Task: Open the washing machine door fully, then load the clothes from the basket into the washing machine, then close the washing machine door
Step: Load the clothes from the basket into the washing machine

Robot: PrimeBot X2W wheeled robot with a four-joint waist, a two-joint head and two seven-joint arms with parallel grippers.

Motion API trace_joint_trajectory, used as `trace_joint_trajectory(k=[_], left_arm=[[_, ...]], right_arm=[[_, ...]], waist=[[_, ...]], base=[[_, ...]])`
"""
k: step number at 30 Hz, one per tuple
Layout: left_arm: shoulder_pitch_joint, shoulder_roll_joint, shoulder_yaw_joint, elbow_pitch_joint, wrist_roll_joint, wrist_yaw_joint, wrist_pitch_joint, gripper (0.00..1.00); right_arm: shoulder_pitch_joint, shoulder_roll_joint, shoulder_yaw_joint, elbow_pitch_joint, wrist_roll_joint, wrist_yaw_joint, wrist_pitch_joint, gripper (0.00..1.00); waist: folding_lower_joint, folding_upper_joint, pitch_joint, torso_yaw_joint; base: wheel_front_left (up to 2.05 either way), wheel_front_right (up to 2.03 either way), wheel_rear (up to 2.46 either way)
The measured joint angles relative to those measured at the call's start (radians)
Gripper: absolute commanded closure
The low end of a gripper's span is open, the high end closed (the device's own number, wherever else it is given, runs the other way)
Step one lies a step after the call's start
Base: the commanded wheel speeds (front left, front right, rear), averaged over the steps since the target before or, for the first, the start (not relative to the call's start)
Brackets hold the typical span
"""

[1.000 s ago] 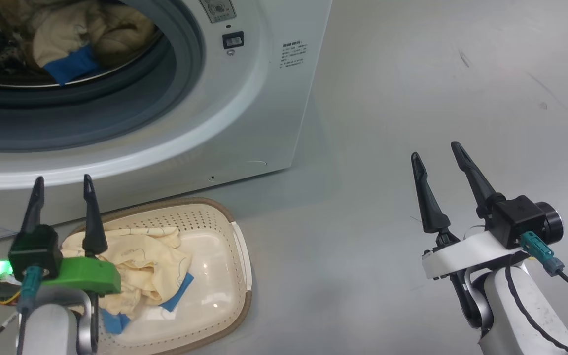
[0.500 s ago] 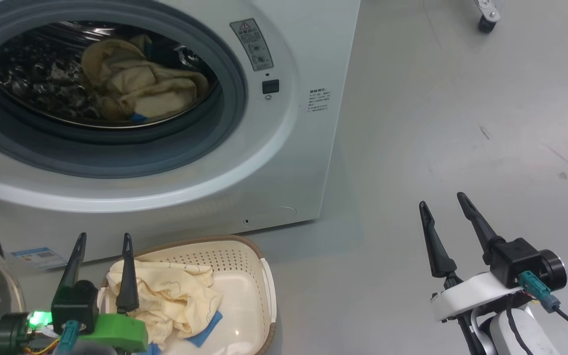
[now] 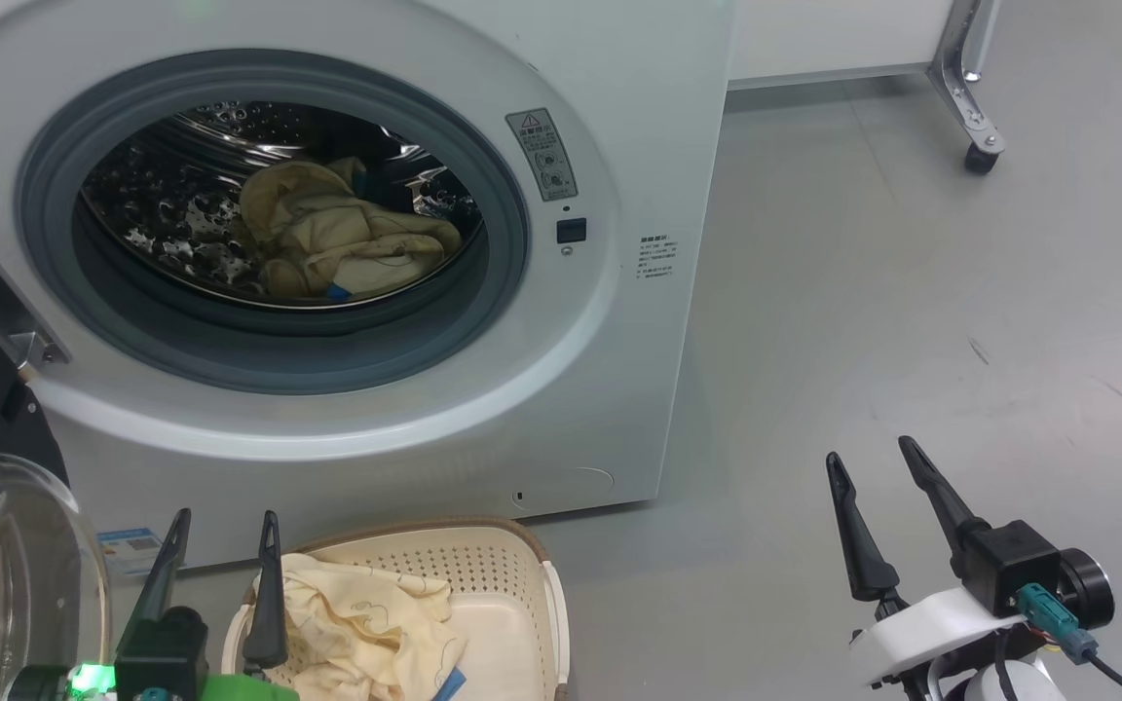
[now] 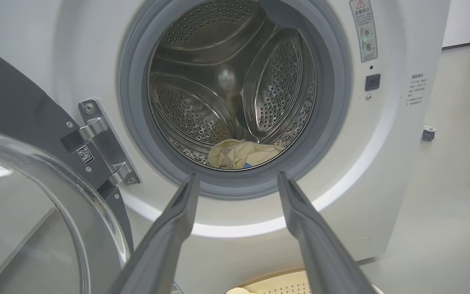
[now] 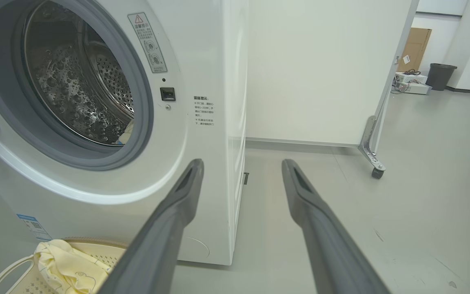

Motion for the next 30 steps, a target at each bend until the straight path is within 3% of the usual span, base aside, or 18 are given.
trace_joint_trajectory(k=[30], left_arm=[[0.058,0.004,-0.017,-0.075,0.007,-0.001,0.0,0.0]], right_arm=[[0.035,0.002,-0.002,-0.031,-0.017,-0.002,0.0,0.0]], waist=[[0.0,0.0,-0.014,0.003]], base=[[0.0,0.0,0.0]])
